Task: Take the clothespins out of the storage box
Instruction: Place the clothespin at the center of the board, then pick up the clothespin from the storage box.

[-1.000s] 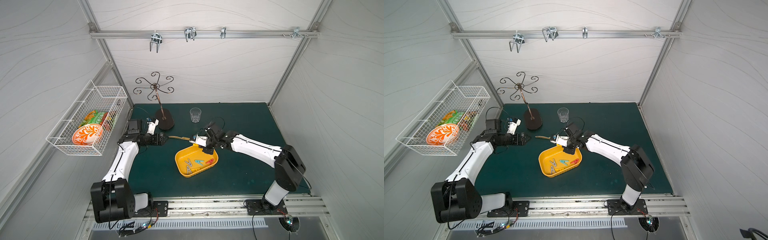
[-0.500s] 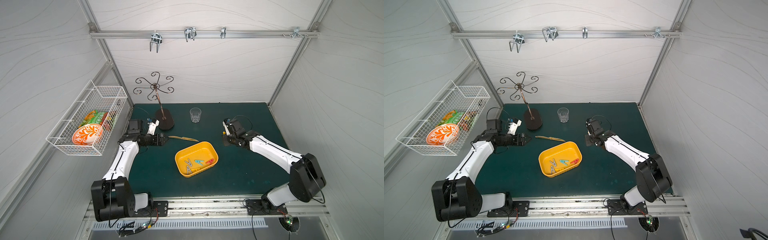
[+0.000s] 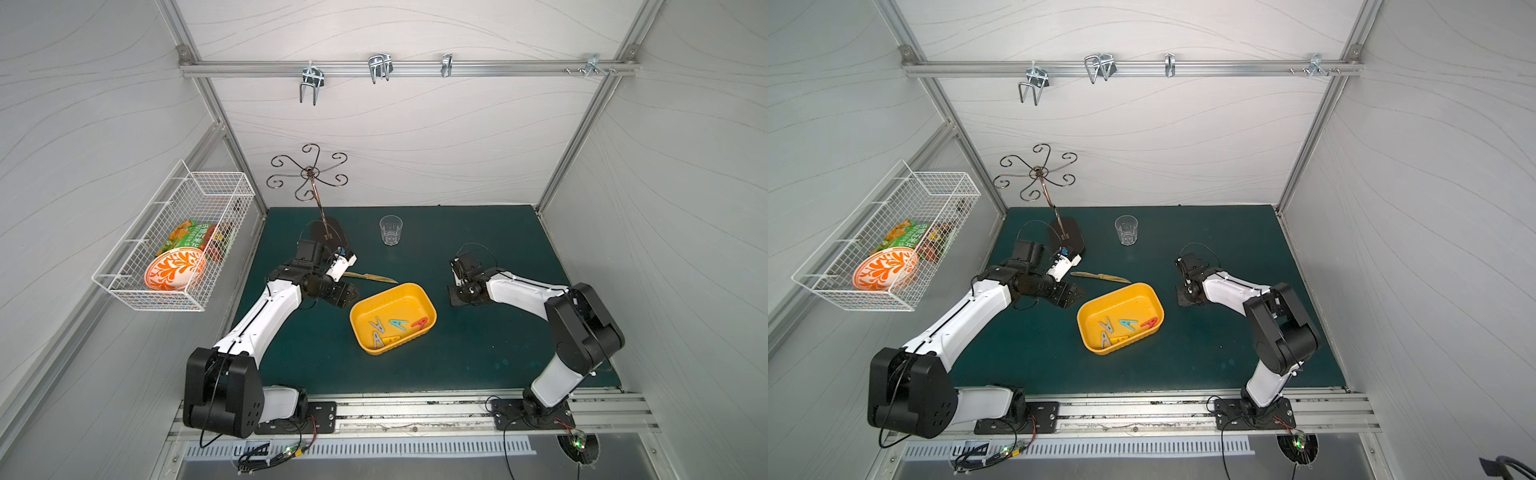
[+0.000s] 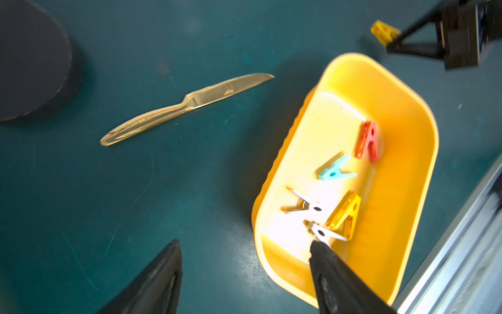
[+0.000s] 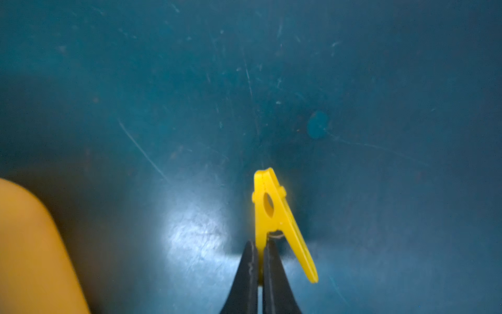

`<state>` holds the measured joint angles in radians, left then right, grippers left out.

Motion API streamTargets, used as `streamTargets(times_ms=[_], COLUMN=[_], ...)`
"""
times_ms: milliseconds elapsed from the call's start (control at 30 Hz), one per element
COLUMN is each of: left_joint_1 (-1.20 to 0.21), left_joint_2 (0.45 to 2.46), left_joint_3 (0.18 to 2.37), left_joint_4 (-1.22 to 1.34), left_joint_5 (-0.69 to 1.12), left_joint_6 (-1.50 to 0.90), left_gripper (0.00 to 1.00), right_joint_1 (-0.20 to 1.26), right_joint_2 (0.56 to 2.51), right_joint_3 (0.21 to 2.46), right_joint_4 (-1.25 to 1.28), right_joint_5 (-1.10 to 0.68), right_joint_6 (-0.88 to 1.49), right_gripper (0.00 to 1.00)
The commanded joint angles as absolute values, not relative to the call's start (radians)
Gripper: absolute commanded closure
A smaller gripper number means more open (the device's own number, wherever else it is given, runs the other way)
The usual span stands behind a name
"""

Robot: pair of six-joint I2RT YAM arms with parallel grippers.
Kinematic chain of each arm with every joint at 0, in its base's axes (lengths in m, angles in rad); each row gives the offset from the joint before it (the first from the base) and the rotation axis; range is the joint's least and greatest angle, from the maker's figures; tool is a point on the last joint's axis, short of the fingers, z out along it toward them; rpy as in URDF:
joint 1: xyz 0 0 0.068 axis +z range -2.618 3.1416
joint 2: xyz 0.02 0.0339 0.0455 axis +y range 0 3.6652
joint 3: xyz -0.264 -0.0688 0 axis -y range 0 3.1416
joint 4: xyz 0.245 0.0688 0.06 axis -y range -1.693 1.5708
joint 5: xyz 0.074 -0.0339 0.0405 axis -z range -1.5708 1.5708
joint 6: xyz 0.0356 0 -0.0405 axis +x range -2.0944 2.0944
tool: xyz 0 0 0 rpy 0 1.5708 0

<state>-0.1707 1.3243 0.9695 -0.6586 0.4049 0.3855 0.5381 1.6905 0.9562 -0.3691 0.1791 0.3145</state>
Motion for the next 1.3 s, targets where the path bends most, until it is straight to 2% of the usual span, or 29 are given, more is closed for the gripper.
streamTargets(times_ms=[0,167,300,500,567,633,900,1133,1267], left_joint_1=[-0.217,-0.283,-0.331,-0.399,-0.421,-0.446,-0.545,-0.574,-0.584], left_joint_2=[1.331,1.343,1.351,1.369,1.379,1.39,1.446,1.487,1.5], left_joint_3=[1.023,1.03,1.029,1.039,1.042,1.035,0.965,0.918,0.898], left_joint_4=[-0.691,-0.726,-0.743,-0.755,-0.761,-0.77,-0.677,-0.534,-0.514], left_joint_5=[0.344,0.323,0.287,0.242,0.234,0.225,0.114,0.075,0.096], left_joint_6=[0.472,0.519,0.565,0.632,0.664,0.719,0.884,0.97,1.026], left_gripper=[0.25,0.31,0.31,0.32,0.37,0.4,0.48,0.61,0.63], right_joint_1=[0.532,0.529,0.525,0.515,0.514,0.513,0.512,0.512,0.512], right_joint_2=[1.718,1.71,1.675,1.572,1.526,1.477,1.281,1.138,1.086], right_joint_3=[0.952,0.936,0.936,0.94,0.939,0.934,0.881,0.834,0.817], right_joint_4=[-0.347,-0.338,-0.354,-0.396,-0.415,-0.422,-0.417,-0.425,-0.44], right_joint_5=[0.169,0.172,0.172,0.155,0.141,0.117,0.026,0.019,0.038], right_joint_6=[0.316,0.311,0.297,0.284,0.281,0.277,0.269,0.281,0.282], right_gripper=[0.96,0.92,0.86,0.67,0.56,0.52,0.51,0.52,0.53])
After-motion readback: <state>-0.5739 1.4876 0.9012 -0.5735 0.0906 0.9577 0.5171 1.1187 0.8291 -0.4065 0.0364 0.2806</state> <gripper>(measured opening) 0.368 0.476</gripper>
